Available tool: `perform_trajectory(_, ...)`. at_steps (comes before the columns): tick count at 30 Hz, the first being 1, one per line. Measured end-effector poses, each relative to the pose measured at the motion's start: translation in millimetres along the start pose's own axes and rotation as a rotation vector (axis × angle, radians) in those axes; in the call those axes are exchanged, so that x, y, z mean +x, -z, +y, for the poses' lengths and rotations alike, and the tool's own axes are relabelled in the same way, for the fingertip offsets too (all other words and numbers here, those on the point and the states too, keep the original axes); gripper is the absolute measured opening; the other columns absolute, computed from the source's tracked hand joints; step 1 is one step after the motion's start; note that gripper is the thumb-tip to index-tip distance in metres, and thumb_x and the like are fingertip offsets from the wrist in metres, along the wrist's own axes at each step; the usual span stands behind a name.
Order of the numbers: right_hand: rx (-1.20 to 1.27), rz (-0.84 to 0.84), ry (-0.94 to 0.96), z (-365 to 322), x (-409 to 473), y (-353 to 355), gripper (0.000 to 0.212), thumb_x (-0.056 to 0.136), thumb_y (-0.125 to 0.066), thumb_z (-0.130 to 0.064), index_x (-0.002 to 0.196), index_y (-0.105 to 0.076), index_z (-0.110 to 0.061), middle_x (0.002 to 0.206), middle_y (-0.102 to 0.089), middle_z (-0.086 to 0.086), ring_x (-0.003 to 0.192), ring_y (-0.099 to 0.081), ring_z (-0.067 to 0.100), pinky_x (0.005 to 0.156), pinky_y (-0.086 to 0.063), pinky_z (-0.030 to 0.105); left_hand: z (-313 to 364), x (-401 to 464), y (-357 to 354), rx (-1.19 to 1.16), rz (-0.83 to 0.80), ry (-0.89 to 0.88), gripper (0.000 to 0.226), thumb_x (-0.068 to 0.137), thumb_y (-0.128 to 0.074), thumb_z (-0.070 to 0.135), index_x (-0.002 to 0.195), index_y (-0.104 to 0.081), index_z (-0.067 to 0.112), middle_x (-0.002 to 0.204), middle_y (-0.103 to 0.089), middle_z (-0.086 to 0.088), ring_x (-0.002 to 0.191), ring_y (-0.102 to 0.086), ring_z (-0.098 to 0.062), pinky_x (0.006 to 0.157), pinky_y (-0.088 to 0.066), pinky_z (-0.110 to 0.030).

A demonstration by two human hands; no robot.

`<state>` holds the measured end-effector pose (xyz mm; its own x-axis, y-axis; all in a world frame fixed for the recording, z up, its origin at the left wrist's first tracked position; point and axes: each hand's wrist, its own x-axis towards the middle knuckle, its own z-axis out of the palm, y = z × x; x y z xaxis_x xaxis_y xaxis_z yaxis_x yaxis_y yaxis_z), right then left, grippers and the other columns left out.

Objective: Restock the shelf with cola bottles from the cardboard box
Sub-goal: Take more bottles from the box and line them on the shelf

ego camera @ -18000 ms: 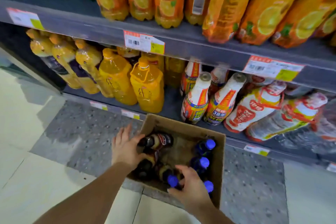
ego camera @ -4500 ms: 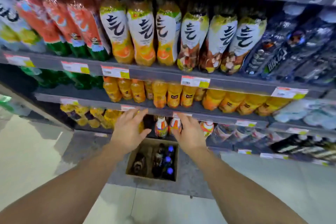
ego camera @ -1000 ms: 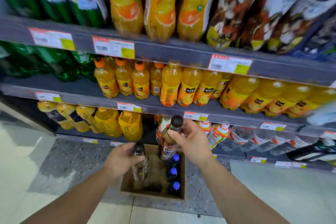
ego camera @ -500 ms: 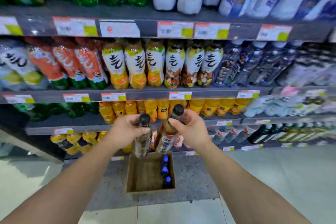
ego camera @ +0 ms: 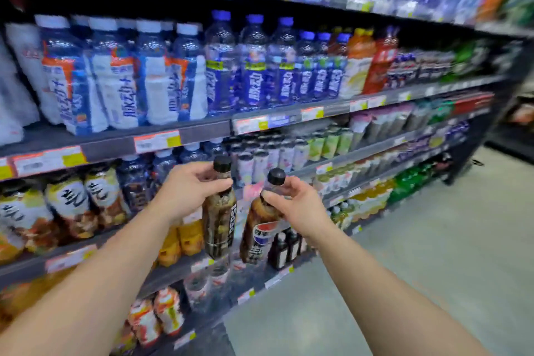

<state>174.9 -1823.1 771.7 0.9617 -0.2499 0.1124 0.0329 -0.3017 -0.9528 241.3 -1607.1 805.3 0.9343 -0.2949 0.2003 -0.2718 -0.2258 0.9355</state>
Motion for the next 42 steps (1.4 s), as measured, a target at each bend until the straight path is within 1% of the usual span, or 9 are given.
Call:
perform_trajectory(3, -0.155, 0.092, 0.039, 1.9, 21.3, 110.4, 0.044, 0.075, -0.076, -0.048, 0.105, -0.059, -0.021, 0.098, -0.061, -0.014, 0.088, -0.058, 0.001, 0.069, -0.045, 0.012, 43.8, 41.9, -96.0, -0.049, -0.057, -0.044, 0.018, 0.073, -0.081, 0.016, 0.081, -0.073, 0.031, 0.075, -0.073, 0.018, 0.069, -0.063, 0.005, 0.065, -0.048, -0.01)
perform_trajectory(6, -0.217, 0.216, 0.006, 11.1, 41.5, 209.0, 0.057, 0.07, -0.076, -0.053, 0.113, -0.06, -0.019, 0.108, -0.065, -0.006, 0.098, -0.062, 0.011, 0.083, -0.053, 0.029, 80.3, 81.5, -188.3, -0.091, -0.119, -0.11, 0.019, 0.073, -0.08, 0.012, 0.075, -0.071, 0.029, 0.075, -0.073, 0.011, 0.066, -0.061, 0.001, 0.068, -0.048, -0.014)
perform_trajectory(11, -0.21, 0.429, -0.038, 38.4, 68.1, 349.7, 0.058, 0.061, -0.077, -0.058, 0.103, -0.06, -0.022, 0.101, -0.069, -0.004, 0.094, -0.066, 0.016, 0.086, -0.055, 0.037, 124.5, 150.9, -329.1, -0.067, -0.19, -0.205, 0.049, 0.071, -0.082, 0.025, 0.115, -0.067, 0.009, 0.1, -0.071, 0.0, 0.091, -0.064, -0.009, 0.075, -0.045, -0.016)
perform_trajectory(17, -0.249, 0.604, -0.069, 72.0, 127.9, 507.8, 0.041, 0.063, -0.079, -0.055, 0.084, -0.063, -0.024, 0.089, -0.069, -0.006, 0.082, -0.066, 0.016, 0.071, -0.055, 0.038, 164.6, 255.5, -492.3, -0.117, -0.371, -0.297, 0.006, 0.072, -0.081, 0.026, 0.076, -0.076, 0.026, 0.077, -0.074, 0.011, 0.072, -0.06, 0.001, 0.072, -0.045, -0.019)
perform_trajectory(19, -0.248, 0.653, -0.097, 79.1, 151.8, 558.2, 0.037, 0.068, -0.079, -0.051, 0.087, -0.062, -0.024, 0.095, -0.07, -0.004, 0.085, -0.066, 0.016, 0.068, -0.053, 0.034, 183.3, 292.7, -546.6, -0.11, -0.398, -0.329, 0.017, 0.069, -0.082, 0.03, 0.061, -0.069, 0.035, 0.067, -0.068, 0.022, 0.065, -0.056, 0.009, 0.068, -0.043, -0.015)
perform_trajectory(24, -0.19, 0.769, -0.108, 95.0, 200.0, 682.5, 0.033, 0.074, -0.079, -0.04, 0.091, -0.062, -0.018, 0.096, -0.067, 0.0, 0.079, -0.061, 0.012, 0.056, -0.042, 0.022, 238.3, 371.9, -682.7, -0.175, -0.485, -0.385, 0.017, 0.069, -0.082, 0.028, 0.082, -0.07, 0.025, 0.077, -0.067, 0.014, 0.068, -0.057, -0.001, 0.054, -0.041, -0.003)
perform_trajectory(28, -0.191, 0.877, -0.101, 123.7, 232.2, 776.7, 0.036, 0.076, -0.078, -0.036, 0.097, -0.063, -0.011, 0.096, -0.067, 0.002, 0.092, -0.065, 0.02, 0.074, -0.054, 0.034, 270.5, 415.9, -791.0, -0.198, -0.462, -0.421, 0.025, 0.068, -0.084, 0.028, 0.083, -0.064, 0.028, 0.074, -0.059, 0.02, 0.061, -0.052, -0.002, 0.045, -0.038, -0.005)
perform_trajectory(37, -0.239, 0.824, -0.098, 205.1, 322.7, 1003.2, 0.033, 0.074, -0.078, -0.042, 0.092, -0.064, -0.018, 0.091, -0.067, -0.004, 0.083, -0.065, 0.011, 0.072, -0.058, 0.034, 300.8, 509.0, -1025.9, -0.326, -0.351, -0.316, 0.036, 0.065, -0.086, 0.027, 0.095, -0.073, 0.011, 0.082, -0.07, 0.01, 0.076, -0.062, -0.008, 0.064, -0.046, -0.016)
perform_trajectory(42, -0.26, 0.748, -0.077, 230.2, 390.8, 1113.9, 0.033, 0.072, -0.08, -0.042, 0.089, -0.065, -0.018, 0.09, -0.068, -0.003, 0.084, -0.066, 0.013, 0.075, -0.058, 0.034, 324.8, 572.2, -1122.4, -0.303, -0.254, -0.293, 0.07, 0.061, -0.088, 0.032, 0.121, -0.063, 0.007, 0.087, -0.062, 0.02, 0.082, -0.056, 0.008, 0.078, -0.044, -0.024)
